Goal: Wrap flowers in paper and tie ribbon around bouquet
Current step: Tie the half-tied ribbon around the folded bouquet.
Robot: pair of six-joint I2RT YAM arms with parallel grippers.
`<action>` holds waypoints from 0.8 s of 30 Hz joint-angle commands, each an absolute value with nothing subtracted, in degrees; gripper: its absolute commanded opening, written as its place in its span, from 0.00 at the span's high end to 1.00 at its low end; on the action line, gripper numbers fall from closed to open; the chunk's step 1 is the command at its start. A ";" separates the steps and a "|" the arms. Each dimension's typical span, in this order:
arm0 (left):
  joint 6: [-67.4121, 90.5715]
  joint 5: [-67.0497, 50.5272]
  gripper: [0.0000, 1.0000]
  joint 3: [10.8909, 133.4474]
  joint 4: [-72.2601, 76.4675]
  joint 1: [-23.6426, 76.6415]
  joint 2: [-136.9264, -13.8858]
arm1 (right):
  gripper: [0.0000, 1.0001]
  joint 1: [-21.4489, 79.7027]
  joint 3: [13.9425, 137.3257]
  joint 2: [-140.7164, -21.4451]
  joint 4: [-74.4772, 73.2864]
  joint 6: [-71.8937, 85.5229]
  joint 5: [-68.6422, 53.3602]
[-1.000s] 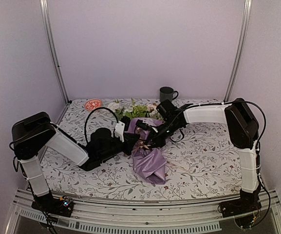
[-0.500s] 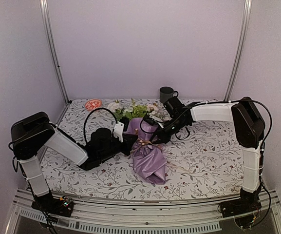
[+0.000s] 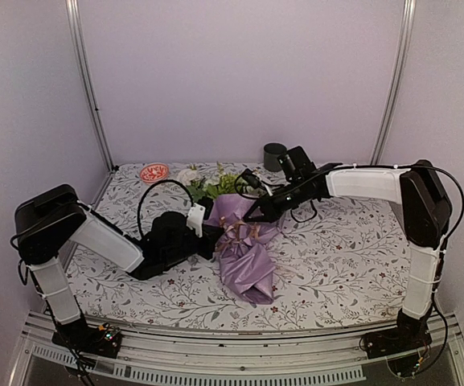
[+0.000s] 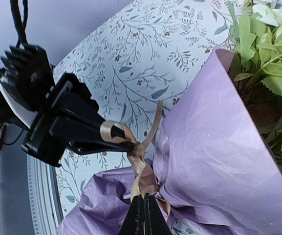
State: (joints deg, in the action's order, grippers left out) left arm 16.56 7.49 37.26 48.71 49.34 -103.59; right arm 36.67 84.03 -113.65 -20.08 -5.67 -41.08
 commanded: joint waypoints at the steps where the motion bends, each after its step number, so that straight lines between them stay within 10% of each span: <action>1: 16.29 7.58 1.00 37.62 46.37 48.57 -101.67 | 1.00 36.11 82.82 -110.97 -14.61 4.83 -38.82; 24: 15.80 3.10 1.00 45.02 42.90 40.13 -109.29 | 1.00 36.22 51.72 -94.84 -12.47 10.59 -43.27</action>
